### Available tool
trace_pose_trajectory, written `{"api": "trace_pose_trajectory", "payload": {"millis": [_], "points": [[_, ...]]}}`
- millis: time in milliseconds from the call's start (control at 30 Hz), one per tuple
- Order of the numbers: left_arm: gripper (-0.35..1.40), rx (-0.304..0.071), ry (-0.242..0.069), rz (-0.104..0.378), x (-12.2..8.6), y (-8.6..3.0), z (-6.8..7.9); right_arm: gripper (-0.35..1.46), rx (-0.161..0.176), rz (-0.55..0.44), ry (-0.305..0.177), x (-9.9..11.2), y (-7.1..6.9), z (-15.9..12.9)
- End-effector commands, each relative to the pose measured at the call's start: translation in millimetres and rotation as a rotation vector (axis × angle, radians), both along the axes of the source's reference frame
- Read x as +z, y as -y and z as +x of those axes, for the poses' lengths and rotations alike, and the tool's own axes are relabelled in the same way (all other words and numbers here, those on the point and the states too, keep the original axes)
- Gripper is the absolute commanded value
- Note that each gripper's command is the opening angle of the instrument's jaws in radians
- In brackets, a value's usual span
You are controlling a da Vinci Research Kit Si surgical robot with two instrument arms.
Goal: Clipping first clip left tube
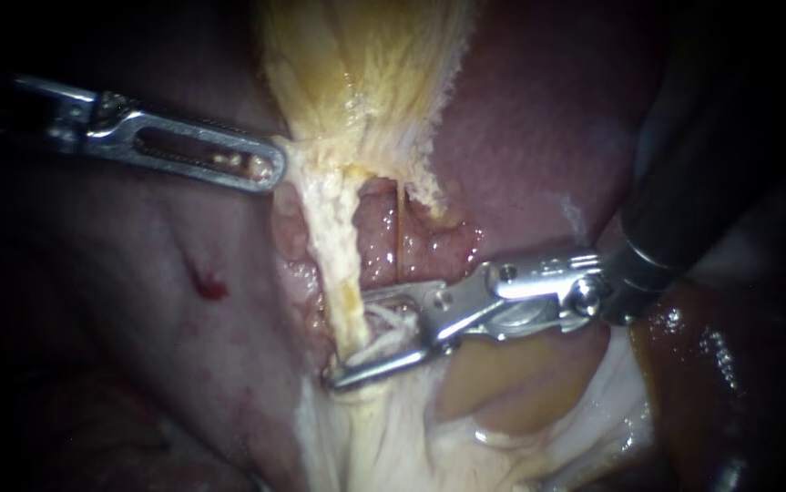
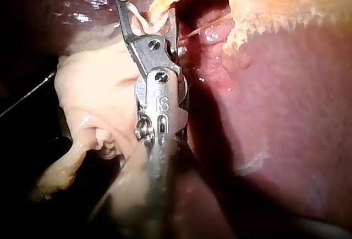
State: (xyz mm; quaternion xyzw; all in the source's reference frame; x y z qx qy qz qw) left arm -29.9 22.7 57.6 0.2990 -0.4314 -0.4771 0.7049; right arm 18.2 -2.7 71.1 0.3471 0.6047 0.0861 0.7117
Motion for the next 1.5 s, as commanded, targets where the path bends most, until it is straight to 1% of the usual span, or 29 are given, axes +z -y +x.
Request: {"api": "trace_pose_trajectory", "payload": {"millis": [33,267,600,933,1033,1167,1367,1467,1500], "points": [[-0.35,-0.001,-0.001,0.000,0.0,0.0,0.0,0.49,-0.001,-0.001,0.001,0.1,0.1,0.1],[-0.35,-0.002,-0.002,0.000,0.0,0.0,-0.4,0.49,0.001,0.002,0.005,0.5,0.2,1.0],[-0.35,-0.002,-0.003,-0.005,0.1,-0.1,-0.8,0.49,-0.001,0.010,0.007,0.6,0.8,1.5],[-0.35,0.002,0.000,-0.004,0.2,-0.2,-0.6,0.49,-0.004,0.021,0.006,0.2,1.2,1.2],[-0.35,0.003,0.001,-0.004,0.4,-0.3,-0.4,0.49,-0.006,0.025,-0.005,-0.3,1.5,0.8],[-0.35,0.004,0.001,-0.004,0.7,-0.5,-0.1,0.50,-0.016,0.046,-0.026,-1.2,1.7,0.5],[-0.35,0.005,0.002,-0.004,0.9,-0.7,0.1,0.50,-0.061,0.066,-0.056,-2.2,2.3,0.5],[-0.35,0.004,0.001,-0.004,0.9,-0.7,0.0,0.49,-0.078,0.075,-0.072,-2.5,2.5,0.7],[-0.35,0.004,0.001,-0.004,0.9,-0.7,0.0,0.49,-0.078,0.075,-0.072,-2.6,2.5,0.8]]}}
